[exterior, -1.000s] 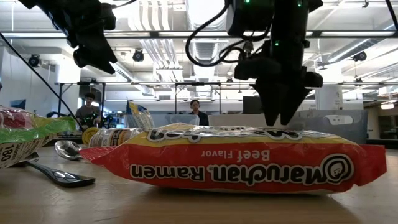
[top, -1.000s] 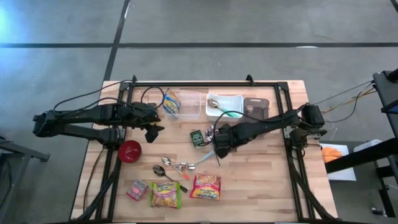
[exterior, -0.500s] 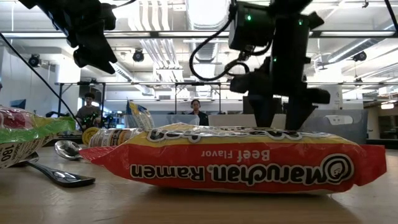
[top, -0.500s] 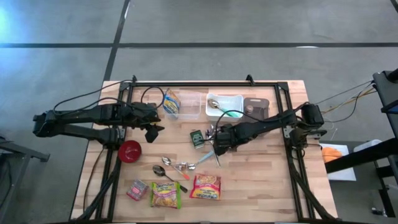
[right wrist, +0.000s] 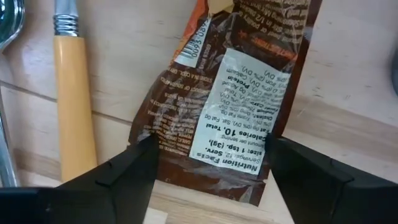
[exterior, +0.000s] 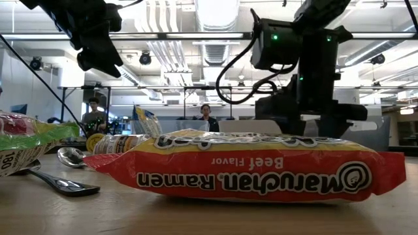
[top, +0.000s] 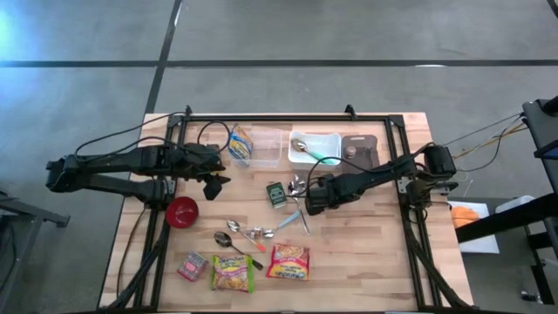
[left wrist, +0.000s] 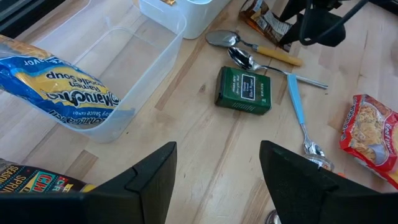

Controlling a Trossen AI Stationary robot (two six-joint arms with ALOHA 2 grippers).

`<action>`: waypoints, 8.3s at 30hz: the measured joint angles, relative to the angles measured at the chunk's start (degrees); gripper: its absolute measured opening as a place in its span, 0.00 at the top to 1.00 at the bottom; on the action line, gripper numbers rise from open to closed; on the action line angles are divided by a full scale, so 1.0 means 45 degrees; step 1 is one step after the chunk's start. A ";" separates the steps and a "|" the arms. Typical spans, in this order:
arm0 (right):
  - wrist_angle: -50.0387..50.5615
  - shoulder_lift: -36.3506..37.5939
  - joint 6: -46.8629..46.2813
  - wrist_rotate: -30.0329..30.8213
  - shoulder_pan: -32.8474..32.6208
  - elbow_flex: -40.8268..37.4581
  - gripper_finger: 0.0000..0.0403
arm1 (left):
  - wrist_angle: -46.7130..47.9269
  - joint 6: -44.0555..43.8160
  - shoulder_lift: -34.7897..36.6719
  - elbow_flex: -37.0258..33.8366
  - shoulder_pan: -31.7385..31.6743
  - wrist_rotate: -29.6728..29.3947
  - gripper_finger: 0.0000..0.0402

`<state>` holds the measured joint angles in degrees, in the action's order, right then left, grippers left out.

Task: Pick & Place Food Item
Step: Put the orange seasoning bag into the black bin

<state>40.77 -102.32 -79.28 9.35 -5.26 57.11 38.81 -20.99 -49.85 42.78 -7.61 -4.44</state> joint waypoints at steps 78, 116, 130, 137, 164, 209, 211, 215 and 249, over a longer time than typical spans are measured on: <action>-0.2386 -0.0005 0.4833 -0.0822 -0.1836 0.6216 0.98 | -1.0997 1.6682 -0.3377 -0.1642 0.7691 -0.6730 0.41; -0.3303 0.0015 0.5628 -0.1651 -0.1967 0.6167 0.98 | -1.2162 1.9050 -0.6545 -0.0165 0.7468 -0.6778 0.97; -0.3481 0.0015 0.7329 -0.1705 -0.2099 0.6162 0.91 | -1.1616 1.9006 -0.6412 -0.0155 0.7517 -0.7756 0.98; -0.3578 0.0015 0.7109 -0.1764 -0.2305 0.6162 0.61 | -1.1096 1.9006 -0.6361 -0.0169 0.7512 -0.8503 0.98; -0.1630 0.0010 1.4764 0.9302 -0.6445 0.7216 0.35 | -0.8985 0.6890 -0.5982 0.1415 0.7191 -0.4723 0.99; -0.2958 -0.0019 1.3823 0.6196 -0.4911 0.7216 0.98 | -1.0259 0.5552 -0.5967 0.1588 0.7075 -0.3141 0.99; -0.2909 -0.0019 1.3395 0.6201 -0.4920 0.7216 0.98 | -1.0269 0.5437 -0.5965 0.1588 0.7075 -0.3140 0.99; -0.2669 0.0036 1.2439 0.6288 -0.4927 0.7260 0.98 | -1.0238 0.4734 -0.5754 0.1588 0.7070 -0.3156 0.92; 0.9739 0.7331 0.5263 0.4624 0.2405 0.5657 0.98 | -0.8061 0.1259 -0.2106 0.1496 0.7177 -0.3286 0.40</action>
<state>84.60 -69.33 -55.59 30.16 5.56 82.56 2.53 -15.33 -59.33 49.52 24.69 -19.22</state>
